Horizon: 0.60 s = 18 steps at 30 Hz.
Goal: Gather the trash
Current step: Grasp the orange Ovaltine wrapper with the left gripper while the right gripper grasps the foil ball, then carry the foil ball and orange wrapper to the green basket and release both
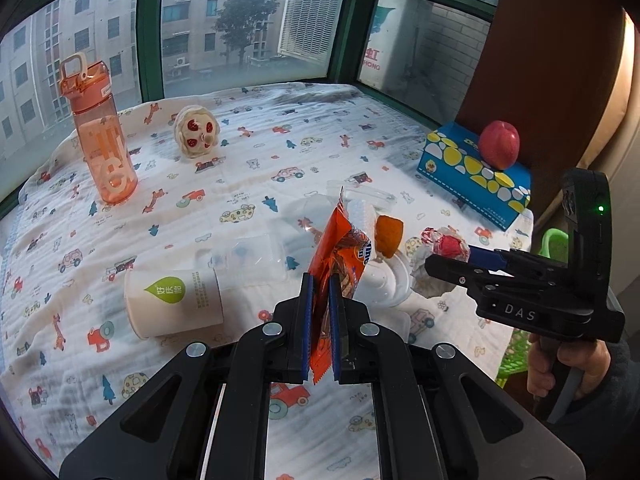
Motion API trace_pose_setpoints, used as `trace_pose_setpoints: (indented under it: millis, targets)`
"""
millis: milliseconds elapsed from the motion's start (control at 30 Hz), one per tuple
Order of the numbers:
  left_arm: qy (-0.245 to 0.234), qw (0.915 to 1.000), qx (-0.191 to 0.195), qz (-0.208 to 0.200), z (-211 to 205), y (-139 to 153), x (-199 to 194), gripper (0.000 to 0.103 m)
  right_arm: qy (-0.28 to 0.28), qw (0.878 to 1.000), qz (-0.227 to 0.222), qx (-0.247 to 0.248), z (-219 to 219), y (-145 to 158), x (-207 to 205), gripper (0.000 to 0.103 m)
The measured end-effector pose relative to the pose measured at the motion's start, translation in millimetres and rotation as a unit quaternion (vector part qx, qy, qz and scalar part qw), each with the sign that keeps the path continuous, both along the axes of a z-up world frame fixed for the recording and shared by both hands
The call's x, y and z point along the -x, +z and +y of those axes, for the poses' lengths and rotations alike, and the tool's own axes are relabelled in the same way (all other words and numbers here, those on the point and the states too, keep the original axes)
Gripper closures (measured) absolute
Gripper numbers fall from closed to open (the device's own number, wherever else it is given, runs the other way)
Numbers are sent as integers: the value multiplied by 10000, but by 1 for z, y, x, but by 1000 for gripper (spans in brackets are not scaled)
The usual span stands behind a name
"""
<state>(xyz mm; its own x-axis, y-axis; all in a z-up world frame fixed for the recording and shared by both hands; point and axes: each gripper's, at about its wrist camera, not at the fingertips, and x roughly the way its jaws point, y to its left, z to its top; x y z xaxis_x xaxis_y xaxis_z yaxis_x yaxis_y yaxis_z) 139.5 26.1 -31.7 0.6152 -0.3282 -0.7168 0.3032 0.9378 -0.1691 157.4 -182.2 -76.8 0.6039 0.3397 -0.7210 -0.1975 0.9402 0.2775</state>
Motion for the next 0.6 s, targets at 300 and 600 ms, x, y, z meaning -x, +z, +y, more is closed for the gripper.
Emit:
trace_pose_setpoints:
  millis: [300,600]
  targets:
    - [-367,9992,115,-110,-35,16,19,97,-317,9992,-258,52,-38,26,46,50]
    - [-944,9953,161,-122,-92,22,33,97,-880,9955,-347,79,-92,36,88,50]
